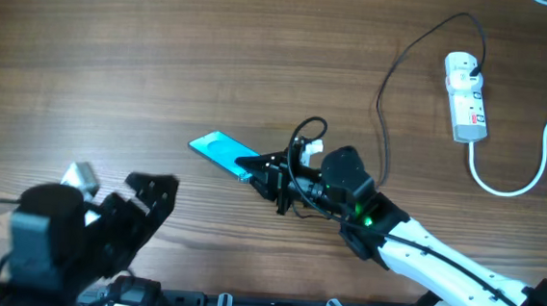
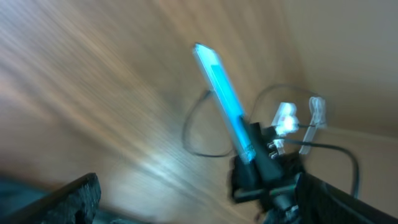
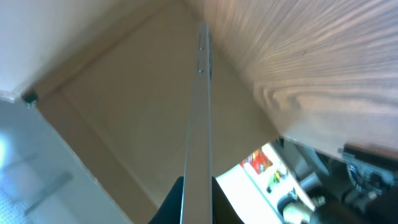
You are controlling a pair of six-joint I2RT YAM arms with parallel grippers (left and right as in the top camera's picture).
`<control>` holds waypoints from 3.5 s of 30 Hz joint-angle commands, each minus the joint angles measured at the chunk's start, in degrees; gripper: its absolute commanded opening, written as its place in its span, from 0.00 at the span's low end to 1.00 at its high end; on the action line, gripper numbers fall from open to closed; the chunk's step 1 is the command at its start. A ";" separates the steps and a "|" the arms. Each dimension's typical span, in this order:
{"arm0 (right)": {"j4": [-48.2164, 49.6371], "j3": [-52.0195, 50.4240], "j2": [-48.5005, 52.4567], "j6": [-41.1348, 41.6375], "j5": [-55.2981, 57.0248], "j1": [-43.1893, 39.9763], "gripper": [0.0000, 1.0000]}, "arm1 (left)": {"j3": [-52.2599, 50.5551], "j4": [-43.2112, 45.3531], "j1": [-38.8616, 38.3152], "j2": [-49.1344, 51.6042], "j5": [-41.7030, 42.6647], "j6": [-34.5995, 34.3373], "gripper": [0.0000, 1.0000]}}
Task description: Plug charger to phone and switch on socket
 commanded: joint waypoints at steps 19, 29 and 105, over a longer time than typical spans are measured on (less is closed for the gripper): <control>11.58 0.59 -1.16 0.39 -12.00 -2.51 0.05 | -18.10 34.40 -1.40 9.55 10.34 -32.92 0.67; 5.84 0.59 -1.05 0.37 -7.45 -2.51 0.04 | -18.10 37.38 -4.37 12.28 10.80 -33.11 0.34; -43.39 21.86 26.84 -71.82 27.80 -7.80 0.66 | -18.10 27.39 -6.88 19.91 1.92 7.72 0.04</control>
